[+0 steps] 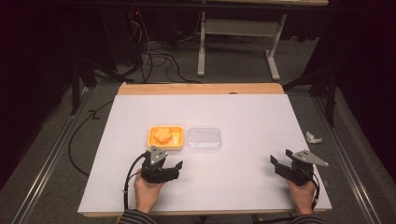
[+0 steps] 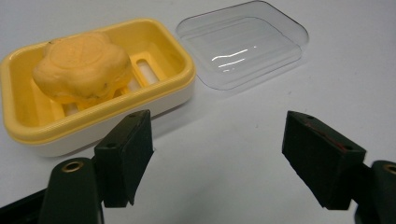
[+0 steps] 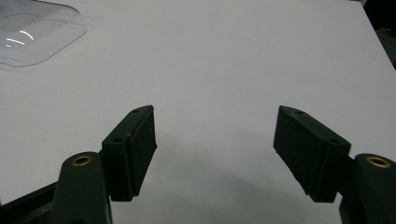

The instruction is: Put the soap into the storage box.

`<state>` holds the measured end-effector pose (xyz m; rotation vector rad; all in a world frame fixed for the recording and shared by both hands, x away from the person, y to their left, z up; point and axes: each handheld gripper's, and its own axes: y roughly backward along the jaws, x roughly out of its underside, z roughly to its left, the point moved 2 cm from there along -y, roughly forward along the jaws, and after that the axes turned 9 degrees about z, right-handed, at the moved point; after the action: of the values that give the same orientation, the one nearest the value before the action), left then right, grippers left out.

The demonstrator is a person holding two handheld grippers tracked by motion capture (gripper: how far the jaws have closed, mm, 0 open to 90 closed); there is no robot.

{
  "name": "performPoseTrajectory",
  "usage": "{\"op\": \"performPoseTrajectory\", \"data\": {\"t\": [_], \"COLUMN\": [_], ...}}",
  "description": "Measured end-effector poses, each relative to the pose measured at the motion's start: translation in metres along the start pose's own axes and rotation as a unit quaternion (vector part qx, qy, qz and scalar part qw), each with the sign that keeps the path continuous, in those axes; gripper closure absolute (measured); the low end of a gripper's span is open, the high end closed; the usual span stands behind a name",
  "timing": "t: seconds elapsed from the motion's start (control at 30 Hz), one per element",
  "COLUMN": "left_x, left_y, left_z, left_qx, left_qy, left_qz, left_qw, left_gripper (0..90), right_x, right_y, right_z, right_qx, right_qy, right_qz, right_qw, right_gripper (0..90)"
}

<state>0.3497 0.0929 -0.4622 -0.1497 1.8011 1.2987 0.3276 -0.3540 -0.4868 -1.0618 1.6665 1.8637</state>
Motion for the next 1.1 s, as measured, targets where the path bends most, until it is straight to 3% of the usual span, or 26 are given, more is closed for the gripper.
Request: {"op": "performPoseTrajectory", "data": {"t": [0.43,1.1], "left_x": [0.002,0.002], "left_y": [-0.014,-0.029], "left_z": [-0.002,-0.004], "left_qx": [0.0,-0.006], "left_qy": [0.0,-0.001], "left_qz": [0.014,0.015], "left_qw": [0.9999,0.9999], "left_gripper": [25.1,25.1], "right_x": [0.0,0.0], "right_y": [0.0,0.0], "right_z": [0.0,0.001], "right_qx": [0.0,0.0], "right_qy": [-0.002,-0.001], "right_qz": [0.001,0.001], "right_qw": [1.0,1.0], "right_gripper": [30.2,30.2]}}
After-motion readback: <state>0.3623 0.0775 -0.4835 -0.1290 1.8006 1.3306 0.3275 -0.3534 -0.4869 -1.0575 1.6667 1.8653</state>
